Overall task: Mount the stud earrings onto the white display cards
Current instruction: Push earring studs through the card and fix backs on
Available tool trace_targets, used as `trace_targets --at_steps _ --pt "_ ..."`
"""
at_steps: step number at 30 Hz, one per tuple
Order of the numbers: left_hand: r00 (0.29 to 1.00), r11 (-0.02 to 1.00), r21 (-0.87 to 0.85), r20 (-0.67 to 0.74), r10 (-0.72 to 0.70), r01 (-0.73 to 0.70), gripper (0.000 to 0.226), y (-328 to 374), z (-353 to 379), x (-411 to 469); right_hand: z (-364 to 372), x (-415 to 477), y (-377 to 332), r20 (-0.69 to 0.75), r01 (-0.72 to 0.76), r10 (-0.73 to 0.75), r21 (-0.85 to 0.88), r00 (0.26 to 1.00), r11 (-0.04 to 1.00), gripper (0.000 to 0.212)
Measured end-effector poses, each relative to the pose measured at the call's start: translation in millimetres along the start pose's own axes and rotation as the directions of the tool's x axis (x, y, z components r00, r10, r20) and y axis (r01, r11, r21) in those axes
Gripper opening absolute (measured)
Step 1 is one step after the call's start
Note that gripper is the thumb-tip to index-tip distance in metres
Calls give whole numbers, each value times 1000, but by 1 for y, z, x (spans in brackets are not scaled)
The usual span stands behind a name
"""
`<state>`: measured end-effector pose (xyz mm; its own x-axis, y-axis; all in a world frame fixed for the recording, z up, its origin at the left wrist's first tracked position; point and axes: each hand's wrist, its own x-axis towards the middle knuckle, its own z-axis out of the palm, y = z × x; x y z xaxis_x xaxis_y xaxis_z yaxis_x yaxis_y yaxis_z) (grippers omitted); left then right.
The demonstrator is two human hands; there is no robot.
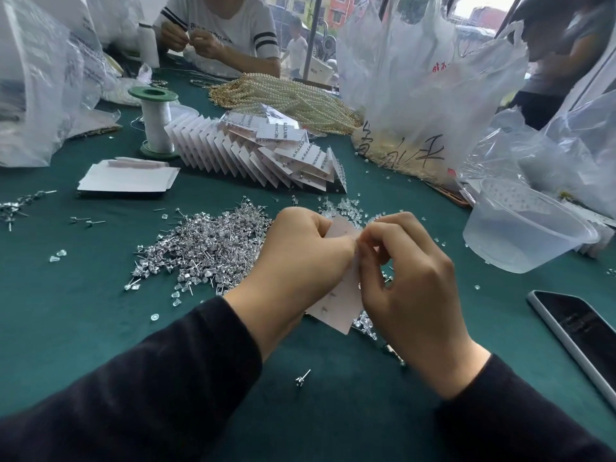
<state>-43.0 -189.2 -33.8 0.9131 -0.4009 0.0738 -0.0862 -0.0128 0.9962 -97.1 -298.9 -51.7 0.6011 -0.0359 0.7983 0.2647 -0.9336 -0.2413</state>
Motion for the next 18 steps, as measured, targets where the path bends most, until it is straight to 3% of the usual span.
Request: trace_targets --at_steps 6,10,11,12,13,14,15,16,18 --pt "996 996 -67 64 -57 62 19 4 -2 0 -1 1 1 -32 27 -28 -23 999 999 9" --pt "932 943 -233 329 -154 238 35 18 -13 7 -7 7 10 -117 -117 133 138 984 984 5" --pt "948 970 -164 293 -128 181 37 17 -17 10 -10 9 14 -134 -201 232 207 964 957 7" --pt "978 998 32 200 -65 60 35 14 -21 15 -12 10 17 -143 -284 331 277 933 918 9" --pt "994 943 323 100 45 -75 31 8 -25 20 -15 11 20 -147 -350 416 337 897 874 13" --pt "988 792 591 64 143 -153 31 4 -29 23 -17 12 23 -143 -407 491 391 859 826 17" --pt "983 638 751 82 164 -169 35 0 -32 25 -19 13 24 -123 -457 563 457 817 763 21" --pt "986 546 821 118 122 -165 38 -5 -33 26 -20 14 25 -79 -499 628 534 774 683 22" --pt "985 512 842 163 54 -168 30 -8 -30 24 -21 14 25 50 -560 714 659 699 502 20"
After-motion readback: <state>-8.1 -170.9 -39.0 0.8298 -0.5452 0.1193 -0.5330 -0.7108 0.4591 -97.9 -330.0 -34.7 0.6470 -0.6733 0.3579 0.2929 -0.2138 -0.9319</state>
